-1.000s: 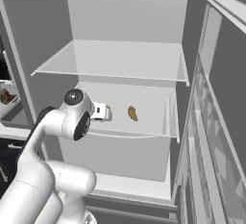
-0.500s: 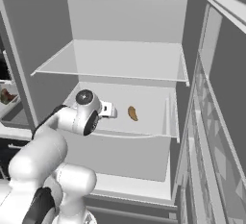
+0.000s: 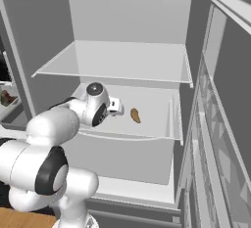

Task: Place one sweet potato and one steak in each tupperware on the nearby counter, to pack two identical lunches.

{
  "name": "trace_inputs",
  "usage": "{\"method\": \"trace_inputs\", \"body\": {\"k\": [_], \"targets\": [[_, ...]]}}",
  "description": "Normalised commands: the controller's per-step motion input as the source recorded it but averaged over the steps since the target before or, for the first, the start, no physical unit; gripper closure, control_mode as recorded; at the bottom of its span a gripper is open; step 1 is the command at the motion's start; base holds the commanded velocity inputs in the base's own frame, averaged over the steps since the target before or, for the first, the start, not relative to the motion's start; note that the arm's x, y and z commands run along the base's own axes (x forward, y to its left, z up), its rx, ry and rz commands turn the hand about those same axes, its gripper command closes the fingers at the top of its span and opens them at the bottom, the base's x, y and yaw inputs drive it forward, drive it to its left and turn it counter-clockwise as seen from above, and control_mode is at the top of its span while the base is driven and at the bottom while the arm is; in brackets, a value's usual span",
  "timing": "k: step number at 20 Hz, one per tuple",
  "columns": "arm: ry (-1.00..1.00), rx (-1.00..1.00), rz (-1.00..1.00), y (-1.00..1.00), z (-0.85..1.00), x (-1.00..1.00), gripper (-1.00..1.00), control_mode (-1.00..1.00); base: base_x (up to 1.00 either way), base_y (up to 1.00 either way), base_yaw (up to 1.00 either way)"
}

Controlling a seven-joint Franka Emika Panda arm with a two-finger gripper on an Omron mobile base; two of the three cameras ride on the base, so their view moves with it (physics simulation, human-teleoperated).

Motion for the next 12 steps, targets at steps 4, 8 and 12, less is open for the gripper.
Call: {"method": "trace_inputs", "body": {"k": [4,8,12], "targets": [[0.14,0.00,0.00,0.00,-0.83,-0.40,1.00,-1.00,0.00,0.00,0.00],[-0.04,0.00,0.00,0.00,-0.63,-0.99,1.00,-1.00,0.00,0.00,0.00],[-0.16,0.00,0.00,-0.11,-0.38,-1.00,1.00,-1.00,0.00,0.00,0.00]]}}
